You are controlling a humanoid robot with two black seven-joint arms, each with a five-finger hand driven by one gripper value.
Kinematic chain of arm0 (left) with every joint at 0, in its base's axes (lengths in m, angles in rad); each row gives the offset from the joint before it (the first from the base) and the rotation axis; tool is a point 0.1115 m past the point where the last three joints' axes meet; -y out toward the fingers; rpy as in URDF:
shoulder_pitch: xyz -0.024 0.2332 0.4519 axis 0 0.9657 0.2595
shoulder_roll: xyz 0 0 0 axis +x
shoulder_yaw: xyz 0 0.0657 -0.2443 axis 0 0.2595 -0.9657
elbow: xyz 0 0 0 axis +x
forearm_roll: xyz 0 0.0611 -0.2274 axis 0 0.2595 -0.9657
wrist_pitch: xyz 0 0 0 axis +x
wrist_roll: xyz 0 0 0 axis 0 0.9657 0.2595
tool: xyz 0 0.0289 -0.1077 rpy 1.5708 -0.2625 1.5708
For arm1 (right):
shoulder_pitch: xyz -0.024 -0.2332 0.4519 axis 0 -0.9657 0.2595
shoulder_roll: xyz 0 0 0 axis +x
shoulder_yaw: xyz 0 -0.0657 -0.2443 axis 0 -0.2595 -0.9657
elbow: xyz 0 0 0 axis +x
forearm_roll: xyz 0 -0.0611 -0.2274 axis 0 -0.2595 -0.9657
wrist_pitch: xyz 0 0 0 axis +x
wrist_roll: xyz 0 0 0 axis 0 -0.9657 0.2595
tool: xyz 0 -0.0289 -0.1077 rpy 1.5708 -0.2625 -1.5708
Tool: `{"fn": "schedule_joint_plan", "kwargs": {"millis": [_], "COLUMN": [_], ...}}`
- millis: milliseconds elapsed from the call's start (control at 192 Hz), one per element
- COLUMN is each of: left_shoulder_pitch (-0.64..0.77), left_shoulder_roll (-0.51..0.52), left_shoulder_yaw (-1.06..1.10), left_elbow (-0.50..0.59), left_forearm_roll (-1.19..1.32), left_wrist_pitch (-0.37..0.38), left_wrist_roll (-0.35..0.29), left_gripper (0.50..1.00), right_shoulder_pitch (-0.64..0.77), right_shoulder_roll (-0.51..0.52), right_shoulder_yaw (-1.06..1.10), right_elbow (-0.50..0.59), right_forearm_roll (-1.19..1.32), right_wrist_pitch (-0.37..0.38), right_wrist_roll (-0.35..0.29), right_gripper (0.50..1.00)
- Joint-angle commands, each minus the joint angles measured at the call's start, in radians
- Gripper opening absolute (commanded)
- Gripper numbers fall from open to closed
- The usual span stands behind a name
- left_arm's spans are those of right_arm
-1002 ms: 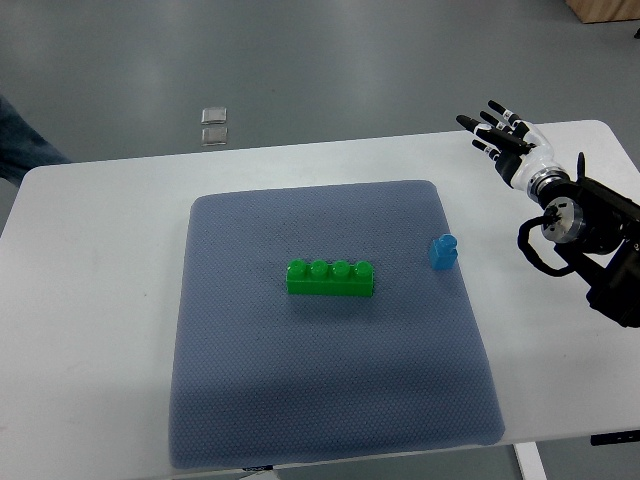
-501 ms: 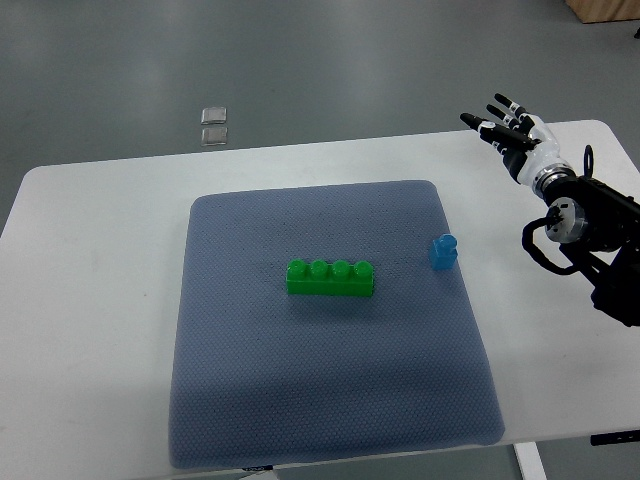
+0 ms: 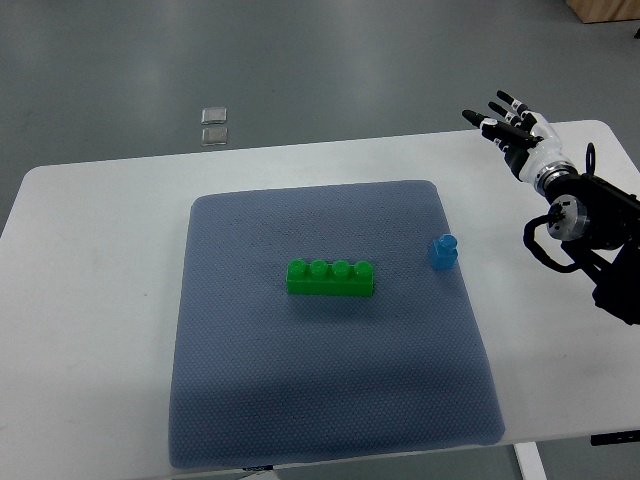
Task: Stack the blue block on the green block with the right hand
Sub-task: 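Raise the right hand from its rest pose above the table edge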
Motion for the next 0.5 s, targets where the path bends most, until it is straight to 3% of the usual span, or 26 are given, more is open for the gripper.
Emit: {"fn": "schedule_joint_plan", "kwargs": {"millis": [0, 303, 496], "left_shoulder_pitch": [0.0, 0.0, 0.0], "left_shoulder_roll": [0.0, 0.0, 0.0], "left_shoulder_yaw": [0.0, 0.0, 0.0], "left_elbow": [0.0, 0.0, 0.0], "left_forearm_roll": [0.0, 0.0, 0.0], "left_wrist_pitch": [0.0, 0.0, 0.0], "left_wrist_roll": [0.0, 0.0, 0.0], "left_gripper": [1.0, 1.0, 1.0], "right_shoulder_pitch": [0.002, 0.012, 0.048], "right_shoulder_roll": [-0.013, -0.025, -0.128], "right_shoulder_yaw": [0.0, -0.017, -0.071], "right_elbow": [0.001, 0.014, 0.086], "right_forearm_roll": [0.0, -0.017, -0.027], "right_wrist_pitch": [0.002, 0.064, 0.042], "right_wrist_roll": [-0.002, -0.003, -0.005], "right_gripper": [0.919, 0.919, 0.919]}}
